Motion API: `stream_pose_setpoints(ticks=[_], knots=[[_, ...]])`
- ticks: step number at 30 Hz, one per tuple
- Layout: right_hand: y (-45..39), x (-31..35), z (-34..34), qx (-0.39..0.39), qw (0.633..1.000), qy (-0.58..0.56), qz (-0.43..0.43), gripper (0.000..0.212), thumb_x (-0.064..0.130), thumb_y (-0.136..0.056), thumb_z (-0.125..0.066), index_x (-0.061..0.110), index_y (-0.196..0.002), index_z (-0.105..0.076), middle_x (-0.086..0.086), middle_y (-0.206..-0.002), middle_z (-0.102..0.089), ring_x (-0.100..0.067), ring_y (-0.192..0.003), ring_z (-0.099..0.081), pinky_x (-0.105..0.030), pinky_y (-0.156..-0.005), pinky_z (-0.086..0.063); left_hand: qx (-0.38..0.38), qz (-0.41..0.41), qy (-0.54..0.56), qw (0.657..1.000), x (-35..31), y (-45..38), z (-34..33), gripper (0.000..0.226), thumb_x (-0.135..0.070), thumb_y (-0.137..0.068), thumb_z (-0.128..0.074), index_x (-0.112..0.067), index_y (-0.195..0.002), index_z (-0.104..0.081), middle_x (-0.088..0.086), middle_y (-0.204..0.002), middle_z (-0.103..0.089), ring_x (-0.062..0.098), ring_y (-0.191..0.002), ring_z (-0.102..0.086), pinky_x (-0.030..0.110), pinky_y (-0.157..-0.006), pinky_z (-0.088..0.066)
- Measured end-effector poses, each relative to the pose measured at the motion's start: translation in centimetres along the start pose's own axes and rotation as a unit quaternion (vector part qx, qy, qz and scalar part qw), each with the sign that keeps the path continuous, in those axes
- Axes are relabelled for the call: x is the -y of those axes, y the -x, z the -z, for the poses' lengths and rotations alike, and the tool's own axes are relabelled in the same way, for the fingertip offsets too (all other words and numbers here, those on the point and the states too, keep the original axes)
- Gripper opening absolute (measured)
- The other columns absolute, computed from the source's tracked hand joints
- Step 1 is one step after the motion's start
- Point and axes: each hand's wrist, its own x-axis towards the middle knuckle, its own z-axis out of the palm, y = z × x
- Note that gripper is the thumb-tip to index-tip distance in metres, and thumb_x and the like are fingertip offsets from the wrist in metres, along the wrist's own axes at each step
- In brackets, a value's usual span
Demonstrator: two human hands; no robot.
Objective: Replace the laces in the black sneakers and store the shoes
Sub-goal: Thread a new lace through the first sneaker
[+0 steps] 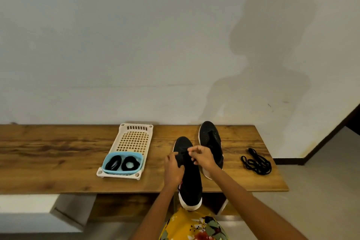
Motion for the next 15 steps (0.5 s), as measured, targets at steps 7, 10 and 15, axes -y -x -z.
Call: stream_pose_setpoints(ticks=[7, 10, 15], knots=[[1.8, 10.1, 2.6, 0.024, 0.973, -0.226, -0.047, 0.001, 0.011, -0.092, -0.057, 0.011, -0.091, -0.057, 0.000, -0.066, -0.048, -0.008, -0.054, -0.045, -0.019, -0.046, -0.038, 0.031, -0.034, -0.009, 0.999, 0.1, 0.5, 0.1, 0.038, -0.003, -0.087, -0.058, -0.011, -0.124, -0.056, 0.010, -0.124, -0.052, 0.021, -0.113, -0.055, 0.029, -0.097, -0.046], [3.6, 14.0, 4.1, 0.048, 0.962, -0.270, 0.001, 0.002, 0.009, -0.091, -0.058, 0.009, -0.093, -0.059, 0.000, -0.069, -0.049, -0.008, -0.052, -0.049, -0.018, -0.043, -0.042, 0.040, -0.059, -0.032, 0.997, -0.6, 0.4, 0.4, 0.037, -0.001, -0.088, -0.056, -0.008, -0.125, -0.057, 0.012, -0.120, -0.055, 0.023, -0.109, -0.057, 0.026, -0.092, -0.044], [5.7, 16.6, 7.3, 0.054, 0.962, -0.249, 0.099, 0.005, 0.010, -0.092, -0.056, 0.011, -0.094, -0.061, 0.000, -0.073, -0.056, -0.013, -0.066, -0.058, -0.022, -0.060, -0.051, 0.044, -0.073, -0.067, 0.994, -0.5, 0.2, -0.4, 0.031, -0.013, -0.089, -0.061, -0.013, -0.120, -0.061, 0.011, -0.117, -0.058, 0.022, -0.107, -0.057, 0.030, -0.095, -0.044]])
